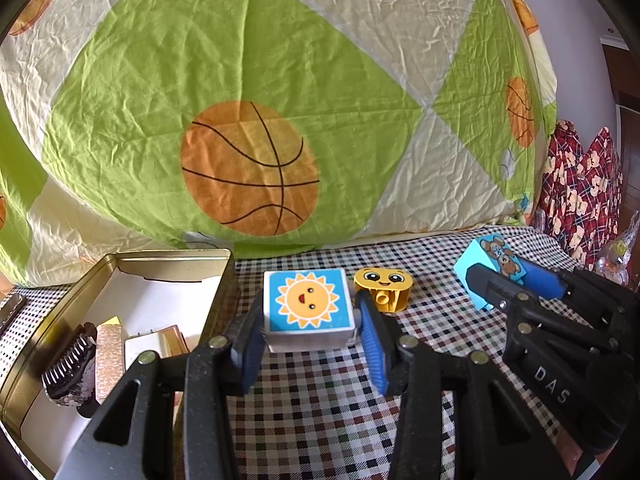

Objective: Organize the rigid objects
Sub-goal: 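Carry the sun-print brick toward the tin while the right gripper carries the bear brick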

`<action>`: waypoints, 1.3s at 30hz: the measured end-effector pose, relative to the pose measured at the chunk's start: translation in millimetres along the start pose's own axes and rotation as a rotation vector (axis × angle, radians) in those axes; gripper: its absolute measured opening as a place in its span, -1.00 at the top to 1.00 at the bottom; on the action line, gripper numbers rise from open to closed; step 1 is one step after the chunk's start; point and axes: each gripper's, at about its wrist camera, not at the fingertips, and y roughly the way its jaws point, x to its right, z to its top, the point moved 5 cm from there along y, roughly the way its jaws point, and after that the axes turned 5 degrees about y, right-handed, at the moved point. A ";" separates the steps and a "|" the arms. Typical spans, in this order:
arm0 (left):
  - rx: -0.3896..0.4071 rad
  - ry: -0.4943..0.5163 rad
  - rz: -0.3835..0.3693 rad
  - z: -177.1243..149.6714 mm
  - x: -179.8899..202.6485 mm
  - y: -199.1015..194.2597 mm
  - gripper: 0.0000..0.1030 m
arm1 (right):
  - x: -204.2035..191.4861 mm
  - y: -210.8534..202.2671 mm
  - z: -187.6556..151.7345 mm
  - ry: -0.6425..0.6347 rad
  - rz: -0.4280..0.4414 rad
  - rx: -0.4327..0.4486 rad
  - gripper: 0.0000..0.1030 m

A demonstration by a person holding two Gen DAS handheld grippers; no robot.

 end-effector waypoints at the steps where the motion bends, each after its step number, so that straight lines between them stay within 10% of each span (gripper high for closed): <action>1: 0.003 -0.001 0.001 0.0 -0.7 -0.9 0.18 | -0.2 -0.6 0.1 0.000 0.000 0.003 0.34; 39: 0.137 0.019 0.053 2.8 -8.9 -37.1 0.18 | -9.7 -35.4 1.9 -0.029 -0.016 0.145 0.34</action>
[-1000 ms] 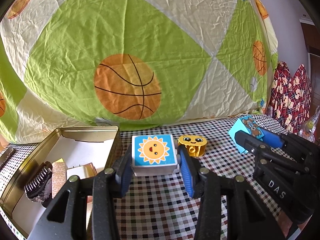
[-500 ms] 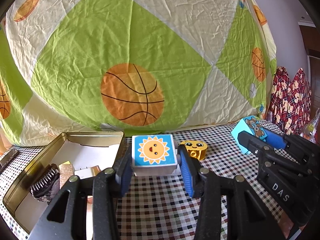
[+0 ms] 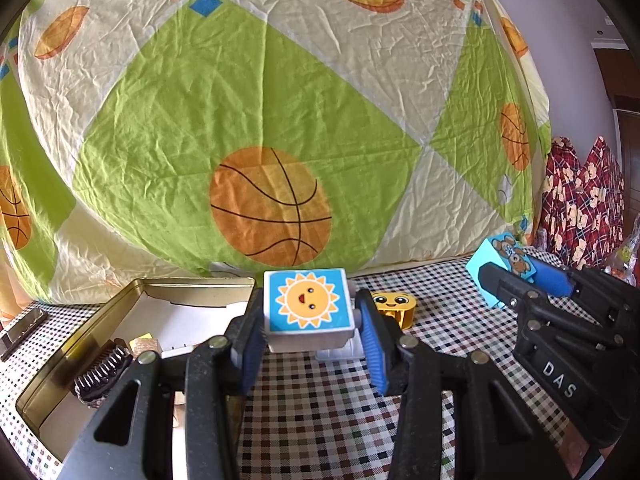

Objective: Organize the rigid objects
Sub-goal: 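Carry the sun-print brick toward the tin while the right gripper carries the bear brick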

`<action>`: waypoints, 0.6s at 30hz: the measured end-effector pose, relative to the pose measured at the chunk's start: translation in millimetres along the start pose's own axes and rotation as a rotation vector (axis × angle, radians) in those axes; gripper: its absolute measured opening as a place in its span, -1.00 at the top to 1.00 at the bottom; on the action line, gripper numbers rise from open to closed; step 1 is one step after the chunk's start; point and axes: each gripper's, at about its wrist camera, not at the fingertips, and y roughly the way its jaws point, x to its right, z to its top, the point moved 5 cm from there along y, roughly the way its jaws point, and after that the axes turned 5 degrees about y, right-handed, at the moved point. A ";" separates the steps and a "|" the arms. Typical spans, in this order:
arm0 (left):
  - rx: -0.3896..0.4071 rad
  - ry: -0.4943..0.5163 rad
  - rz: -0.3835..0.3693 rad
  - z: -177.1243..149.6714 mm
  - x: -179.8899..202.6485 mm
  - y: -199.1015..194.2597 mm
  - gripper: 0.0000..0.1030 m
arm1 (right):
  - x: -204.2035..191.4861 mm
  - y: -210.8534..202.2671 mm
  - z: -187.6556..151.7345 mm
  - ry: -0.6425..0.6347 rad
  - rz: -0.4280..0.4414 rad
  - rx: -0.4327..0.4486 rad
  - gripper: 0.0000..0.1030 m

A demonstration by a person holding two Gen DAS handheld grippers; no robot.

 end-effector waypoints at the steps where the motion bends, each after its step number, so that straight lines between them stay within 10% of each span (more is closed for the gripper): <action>1: 0.004 0.002 0.003 0.3 -0.1 -1.0 0.18 | -0.6 -0.5 0.4 -0.003 -0.001 0.003 0.34; 18: 0.022 -0.004 0.026 6.1 -19.1 -5.8 0.18 | -28.4 -4.2 1.8 -0.058 0.044 0.015 0.34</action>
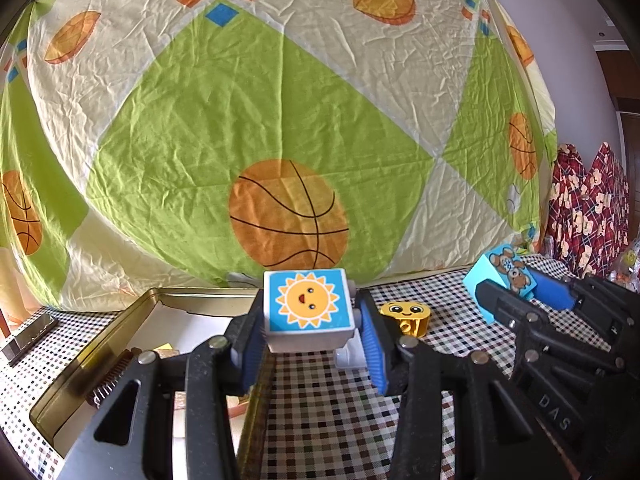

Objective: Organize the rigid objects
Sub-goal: 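Carry the sun-print brick toward the tin while the right gripper carries the bear brick, then lower both bricks into the tin and open both grippers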

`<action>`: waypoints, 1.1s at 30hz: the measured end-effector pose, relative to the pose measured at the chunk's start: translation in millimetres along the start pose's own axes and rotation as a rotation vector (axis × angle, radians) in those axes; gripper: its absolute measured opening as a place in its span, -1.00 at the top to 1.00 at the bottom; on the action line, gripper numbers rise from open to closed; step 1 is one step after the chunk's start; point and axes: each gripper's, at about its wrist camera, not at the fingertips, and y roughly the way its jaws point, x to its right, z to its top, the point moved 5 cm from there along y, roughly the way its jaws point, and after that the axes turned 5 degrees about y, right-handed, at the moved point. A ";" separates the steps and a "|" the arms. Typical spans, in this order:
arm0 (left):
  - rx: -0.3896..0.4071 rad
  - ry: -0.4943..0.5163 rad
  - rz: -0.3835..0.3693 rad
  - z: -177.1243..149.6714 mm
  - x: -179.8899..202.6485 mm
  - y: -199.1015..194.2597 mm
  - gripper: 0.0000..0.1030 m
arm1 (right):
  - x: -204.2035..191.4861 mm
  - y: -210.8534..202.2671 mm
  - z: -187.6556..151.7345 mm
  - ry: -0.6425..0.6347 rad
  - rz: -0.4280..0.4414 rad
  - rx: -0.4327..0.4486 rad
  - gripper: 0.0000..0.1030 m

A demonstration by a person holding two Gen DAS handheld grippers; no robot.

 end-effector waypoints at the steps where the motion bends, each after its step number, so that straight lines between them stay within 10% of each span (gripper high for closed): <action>1: -0.004 -0.001 -0.002 0.7 -1.4 0.1 0.18 | -2.6 0.5 1.1 0.001 0.008 -0.003 0.34; 33: -0.281 -0.122 0.208 -23.5 -167.3 35.2 0.18 | -147.1 86.0 31.5 0.029 0.328 -0.242 0.34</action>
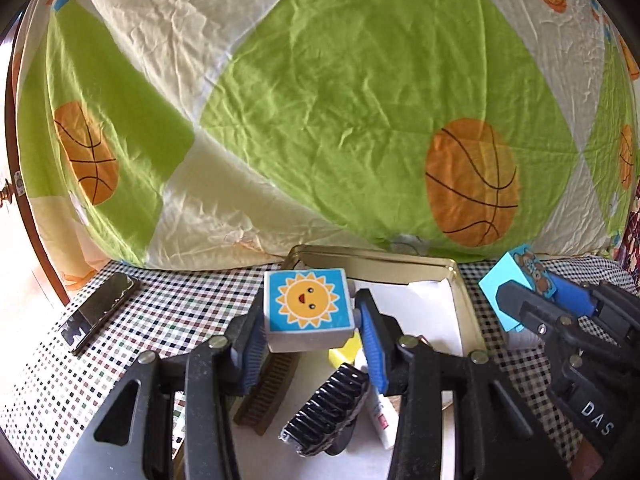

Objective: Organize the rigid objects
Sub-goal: 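Lower both bricks into the tin and open both grippers, then grasp the yellow smiley-face Lego brick with the right gripper and lift it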

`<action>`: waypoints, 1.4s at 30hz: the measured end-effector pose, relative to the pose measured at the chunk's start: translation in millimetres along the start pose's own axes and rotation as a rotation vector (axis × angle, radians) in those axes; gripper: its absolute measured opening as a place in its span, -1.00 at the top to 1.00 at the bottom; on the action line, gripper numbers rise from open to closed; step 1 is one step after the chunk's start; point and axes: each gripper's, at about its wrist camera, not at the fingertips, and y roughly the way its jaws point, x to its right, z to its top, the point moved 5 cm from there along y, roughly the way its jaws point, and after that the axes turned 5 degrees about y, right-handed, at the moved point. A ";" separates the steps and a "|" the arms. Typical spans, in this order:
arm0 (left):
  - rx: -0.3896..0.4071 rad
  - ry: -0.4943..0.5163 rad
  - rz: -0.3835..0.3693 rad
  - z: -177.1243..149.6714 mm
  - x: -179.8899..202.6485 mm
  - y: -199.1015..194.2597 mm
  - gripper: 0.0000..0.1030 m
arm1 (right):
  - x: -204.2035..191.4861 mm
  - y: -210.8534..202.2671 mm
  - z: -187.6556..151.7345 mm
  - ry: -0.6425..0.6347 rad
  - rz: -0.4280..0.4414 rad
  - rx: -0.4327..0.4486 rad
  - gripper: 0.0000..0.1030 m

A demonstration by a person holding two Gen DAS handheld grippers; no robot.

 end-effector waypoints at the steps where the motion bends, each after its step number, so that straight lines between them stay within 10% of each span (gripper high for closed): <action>1: -0.015 0.000 0.003 -2.2 -2.6 4.4 0.18 | -1.8 6.9 -1.3 -0.002 0.003 -0.017 0.34; 11: -0.131 0.001 0.000 -9.6 -8.2 32.1 0.14 | -3.0 55.4 -16.5 -0.007 0.025 -0.134 0.34; 15: -0.130 -0.030 0.020 -8.8 -14.3 32.0 -0.39 | 0.3 57.3 -17.3 0.006 0.028 -0.122 -0.12; 23: -0.048 -0.040 0.087 3.5 -13.9 9.5 -0.86 | 35.5 26.2 -21.8 -0.007 -0.005 -0.082 -0.22; 42: -0.028 0.033 -0.172 18.7 129.5 -1.2 -0.99 | 202.6 -2.1 -46.3 0.157 -0.288 -0.145 -0.24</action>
